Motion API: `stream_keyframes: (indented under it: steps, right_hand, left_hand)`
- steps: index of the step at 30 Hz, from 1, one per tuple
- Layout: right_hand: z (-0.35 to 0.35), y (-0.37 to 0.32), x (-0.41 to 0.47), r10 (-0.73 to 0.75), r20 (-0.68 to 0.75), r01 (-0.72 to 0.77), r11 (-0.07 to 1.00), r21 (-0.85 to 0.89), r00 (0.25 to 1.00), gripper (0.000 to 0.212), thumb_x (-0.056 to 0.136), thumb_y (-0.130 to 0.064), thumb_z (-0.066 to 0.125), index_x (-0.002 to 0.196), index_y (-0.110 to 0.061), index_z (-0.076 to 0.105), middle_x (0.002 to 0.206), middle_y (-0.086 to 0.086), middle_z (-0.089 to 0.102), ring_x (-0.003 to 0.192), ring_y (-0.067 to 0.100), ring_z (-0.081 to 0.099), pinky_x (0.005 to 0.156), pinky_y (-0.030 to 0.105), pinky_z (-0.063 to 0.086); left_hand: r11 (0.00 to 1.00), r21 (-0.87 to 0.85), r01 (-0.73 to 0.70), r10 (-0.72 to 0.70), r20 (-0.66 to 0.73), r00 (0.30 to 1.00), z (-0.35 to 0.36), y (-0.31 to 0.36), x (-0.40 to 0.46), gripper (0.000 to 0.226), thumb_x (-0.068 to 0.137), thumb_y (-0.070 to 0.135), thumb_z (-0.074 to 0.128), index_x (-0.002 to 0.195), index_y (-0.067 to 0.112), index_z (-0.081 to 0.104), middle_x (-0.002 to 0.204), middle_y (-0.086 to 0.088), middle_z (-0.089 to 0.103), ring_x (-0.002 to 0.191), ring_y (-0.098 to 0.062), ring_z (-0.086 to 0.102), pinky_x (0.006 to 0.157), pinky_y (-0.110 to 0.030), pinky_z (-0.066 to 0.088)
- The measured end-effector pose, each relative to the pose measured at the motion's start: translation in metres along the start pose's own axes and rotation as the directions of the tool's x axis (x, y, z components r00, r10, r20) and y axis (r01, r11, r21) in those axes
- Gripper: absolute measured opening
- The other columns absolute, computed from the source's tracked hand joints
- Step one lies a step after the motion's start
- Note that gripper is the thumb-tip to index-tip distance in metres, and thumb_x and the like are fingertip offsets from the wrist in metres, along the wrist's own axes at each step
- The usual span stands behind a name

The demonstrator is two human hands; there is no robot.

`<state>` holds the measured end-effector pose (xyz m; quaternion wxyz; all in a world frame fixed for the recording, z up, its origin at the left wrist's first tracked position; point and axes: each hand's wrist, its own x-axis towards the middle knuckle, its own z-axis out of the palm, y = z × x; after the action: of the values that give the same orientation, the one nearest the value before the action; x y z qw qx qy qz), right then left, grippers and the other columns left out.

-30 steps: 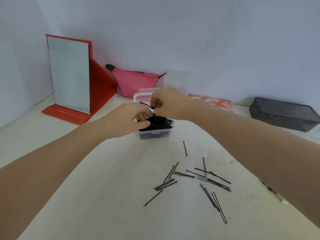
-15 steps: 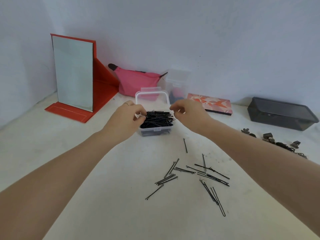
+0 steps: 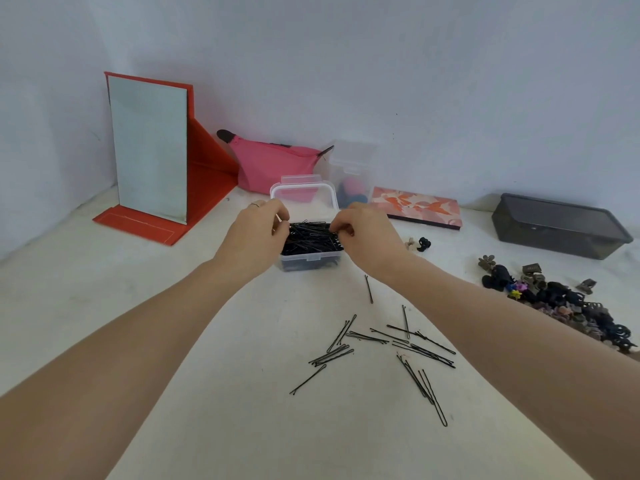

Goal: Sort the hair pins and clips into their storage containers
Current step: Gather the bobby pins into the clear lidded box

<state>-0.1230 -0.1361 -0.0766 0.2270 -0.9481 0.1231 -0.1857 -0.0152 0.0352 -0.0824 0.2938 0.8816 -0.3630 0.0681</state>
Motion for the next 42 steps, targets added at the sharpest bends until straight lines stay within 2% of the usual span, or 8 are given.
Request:
stream_keyframes:
  steps: [8,11,15,20,25,28,38,42]
  right_hand:
    - [-0.013,0.004,-0.015,0.015,-0.089,-0.015,1.000,0.006,0.996,0.026,0.087,-0.001,0.054,0.103,-0.014,0.070,0.095,0.001,0.061,0.083,0.015,0.053,0.079,0.028,0.046]
    - [-0.030,0.017,-0.048,0.083,0.046,-0.082,0.997,-0.013,0.995,0.025,0.088,-0.012,0.057,0.110,-0.019,0.065,0.101,-0.003,0.061,0.087,0.013,0.057,0.085,0.033,0.050]
    - [-0.052,0.019,-0.098,0.182,0.257,-0.164,0.983,-0.087,0.949,0.048,0.090,-0.032,0.062,0.136,-0.024,0.050,0.124,-0.001,0.053,0.111,0.014,0.051,0.094,0.030,0.045]
    - [-0.075,0.000,-0.143,0.337,0.526,-0.172,0.925,-0.337,0.781,0.090,0.078,-0.053,0.066,0.151,-0.027,0.019,0.136,0.002,0.039,0.128,0.023,0.038,0.092,0.033,0.040]
    - [-0.066,-0.016,-0.161,0.349,0.504,-0.140,0.903,-0.406,0.790,0.051,0.079,-0.026,0.065,0.119,-0.012,0.037,0.100,0.004,0.041,0.096,0.025,0.044,0.064,0.028,0.036]
    - [-0.063,-0.021,-0.160,0.342,0.465,-0.144,0.901,-0.409,0.817,0.030,0.083,-0.013,0.059,0.097,-0.011,0.032,0.078,0.001,0.033,0.083,0.028,0.045,0.049,0.026,0.025]
    - [-0.059,-0.026,-0.154,0.288,0.471,-0.066,0.899,-0.433,0.834,0.026,0.084,-0.005,0.054,0.096,-0.009,0.031,0.074,0.001,0.031,0.076,0.027,0.043,0.047,0.027,0.022]
    - [-0.058,-0.026,-0.157,0.216,0.463,0.012,0.898,-0.440,0.860,0.025,0.083,0.001,0.050,0.095,-0.008,0.030,0.072,0.002,0.030,0.057,0.016,0.031,0.047,0.028,0.019]
  left_hand:
    - [0.998,0.063,-0.023,0.027,-0.060,0.998,-0.013,0.025,-0.029,0.015,0.097,0.028,0.050,0.105,0.016,0.051,0.104,-0.002,0.050,0.075,-0.021,0.054,0.068,-0.033,0.045]
    - [0.975,0.128,-0.182,0.162,0.155,0.975,-0.020,0.045,-0.069,0.026,0.092,0.047,0.050,0.101,0.023,0.047,0.102,0.006,0.047,0.079,-0.018,0.053,0.072,-0.038,0.049]
    - [0.896,0.304,-0.323,0.095,0.580,0.809,-0.020,0.070,-0.110,0.055,0.085,0.069,0.046,0.115,0.024,0.046,0.113,0.010,0.043,0.100,-0.015,0.050,0.087,-0.036,0.046]
    - [0.862,0.357,-0.359,0.076,0.609,0.789,-0.012,0.085,-0.121,0.045,0.090,0.052,0.049,0.116,0.016,0.049,0.114,0.001,0.048,0.106,-0.021,0.053,0.085,-0.035,0.047]
    - [0.843,0.395,-0.366,0.044,0.627,0.778,0.000,0.098,-0.114,0.023,0.096,0.037,0.047,0.095,0.014,0.046,0.105,-0.005,0.051,0.086,-0.024,0.052,0.073,-0.034,0.044]
    - [0.809,0.454,-0.373,0.001,0.634,0.773,0.007,0.104,-0.107,0.016,0.096,0.020,0.047,0.100,0.007,0.057,0.104,-0.010,0.053,0.085,-0.029,0.056,0.067,-0.034,0.041]
    - [0.746,0.506,-0.432,-0.085,0.716,0.693,0.014,0.115,-0.097,0.018,0.089,0.018,0.054,0.098,0.003,0.058,0.092,-0.010,0.048,0.074,-0.028,0.049,0.051,-0.027,0.029]
    - [0.702,0.531,-0.476,-0.051,0.703,0.709,0.018,0.114,-0.100,0.020,0.089,0.016,0.052,0.103,0.004,0.059,0.092,-0.010,0.050,0.081,-0.029,0.056,0.064,-0.029,0.036]
